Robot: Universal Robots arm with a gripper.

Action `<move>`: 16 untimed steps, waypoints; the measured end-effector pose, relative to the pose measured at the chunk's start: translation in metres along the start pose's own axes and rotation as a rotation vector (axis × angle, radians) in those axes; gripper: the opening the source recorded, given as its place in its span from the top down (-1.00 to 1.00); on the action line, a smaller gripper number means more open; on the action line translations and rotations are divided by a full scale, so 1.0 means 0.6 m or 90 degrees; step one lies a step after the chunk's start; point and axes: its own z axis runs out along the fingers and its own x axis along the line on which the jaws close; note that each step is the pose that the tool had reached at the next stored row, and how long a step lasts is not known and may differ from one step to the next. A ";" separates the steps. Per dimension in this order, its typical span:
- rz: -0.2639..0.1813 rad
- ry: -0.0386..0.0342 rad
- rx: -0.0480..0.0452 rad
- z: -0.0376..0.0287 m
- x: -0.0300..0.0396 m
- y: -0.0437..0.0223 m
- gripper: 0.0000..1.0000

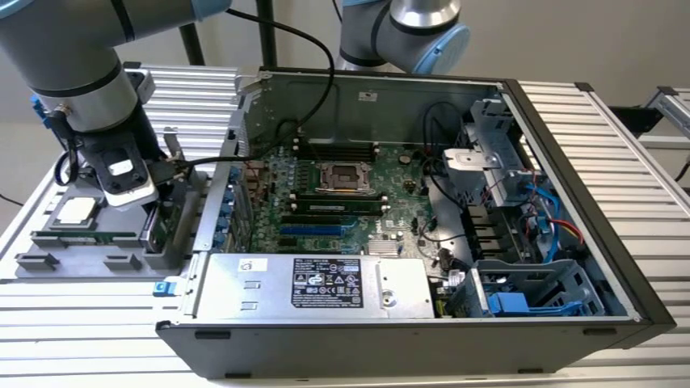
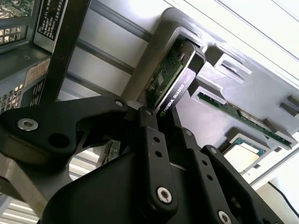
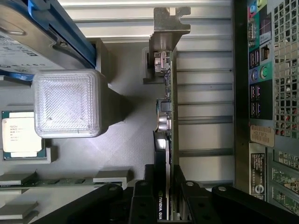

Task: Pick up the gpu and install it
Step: 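Pick up the gpu and move the gpu toward the slot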

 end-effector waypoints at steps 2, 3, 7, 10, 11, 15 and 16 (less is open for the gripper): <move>0.000 0.0000 0.0000 0.000 0.000 0.000 1.00; 0.000 0.0000 0.0000 0.000 0.000 0.000 1.00; 0.000 0.0000 0.0000 0.000 0.000 0.000 1.00; 0.000 0.0000 0.0000 0.000 0.000 0.000 1.00; 0.000 0.0000 0.0000 0.000 0.000 0.000 1.00; 0.000 0.0000 0.0000 0.001 0.000 0.000 1.00; 0.000 0.0000 0.0000 0.001 0.000 0.000 1.00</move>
